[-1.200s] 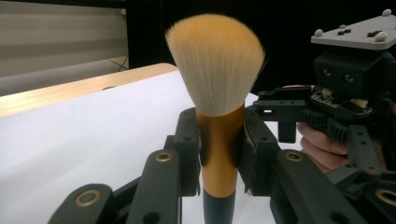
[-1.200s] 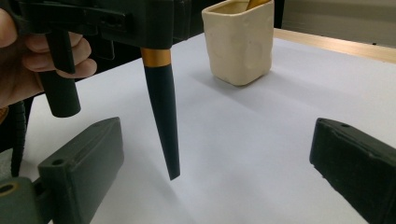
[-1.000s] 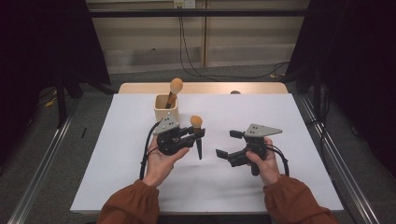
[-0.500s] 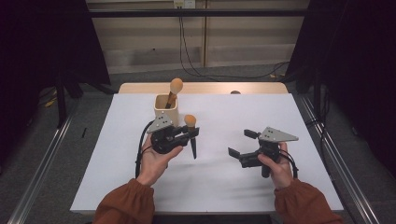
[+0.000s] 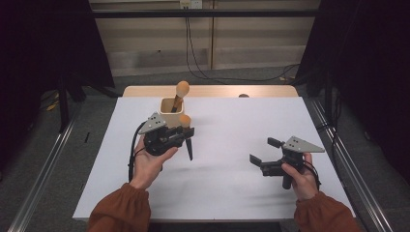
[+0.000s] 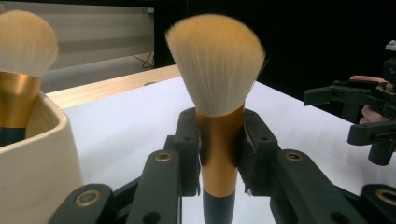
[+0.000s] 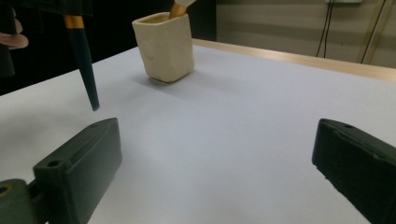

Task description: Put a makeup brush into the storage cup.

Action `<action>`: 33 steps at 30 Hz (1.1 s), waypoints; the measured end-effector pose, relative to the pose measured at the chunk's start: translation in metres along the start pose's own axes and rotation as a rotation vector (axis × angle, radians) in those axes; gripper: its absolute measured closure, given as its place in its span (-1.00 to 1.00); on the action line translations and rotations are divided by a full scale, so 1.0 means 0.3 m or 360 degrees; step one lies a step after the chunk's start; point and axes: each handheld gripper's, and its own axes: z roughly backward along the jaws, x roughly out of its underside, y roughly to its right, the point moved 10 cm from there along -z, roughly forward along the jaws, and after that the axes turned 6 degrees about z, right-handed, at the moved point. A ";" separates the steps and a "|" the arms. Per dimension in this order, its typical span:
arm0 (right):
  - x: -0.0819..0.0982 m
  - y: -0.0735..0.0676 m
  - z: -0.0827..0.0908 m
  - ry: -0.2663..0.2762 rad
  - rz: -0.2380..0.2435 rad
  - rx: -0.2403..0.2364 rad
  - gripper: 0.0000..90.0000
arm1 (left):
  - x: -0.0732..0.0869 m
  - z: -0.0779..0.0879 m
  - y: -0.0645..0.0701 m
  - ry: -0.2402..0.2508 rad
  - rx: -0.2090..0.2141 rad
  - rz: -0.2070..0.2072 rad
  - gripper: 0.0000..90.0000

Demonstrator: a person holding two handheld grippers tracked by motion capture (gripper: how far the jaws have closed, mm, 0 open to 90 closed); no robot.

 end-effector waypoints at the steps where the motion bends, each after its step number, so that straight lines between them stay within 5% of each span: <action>1: 0.002 0.000 0.008 0.0014 -0.0010 -0.0006 -0.97 | -0.002 0.004 -0.005 -0.0001 -0.0006 -0.0003 0.59; 22: 0.064 0.046 0.117 0.0053 0.0121 0.0112 -1.00 | -0.081 0.058 -0.098 -0.0024 -0.0079 -0.0028 0.59; 33: 0.065 0.050 0.118 0.0070 0.0066 0.0120 -1.00 | -0.169 0.098 -0.140 0.0051 -0.0125 -0.0028 0.59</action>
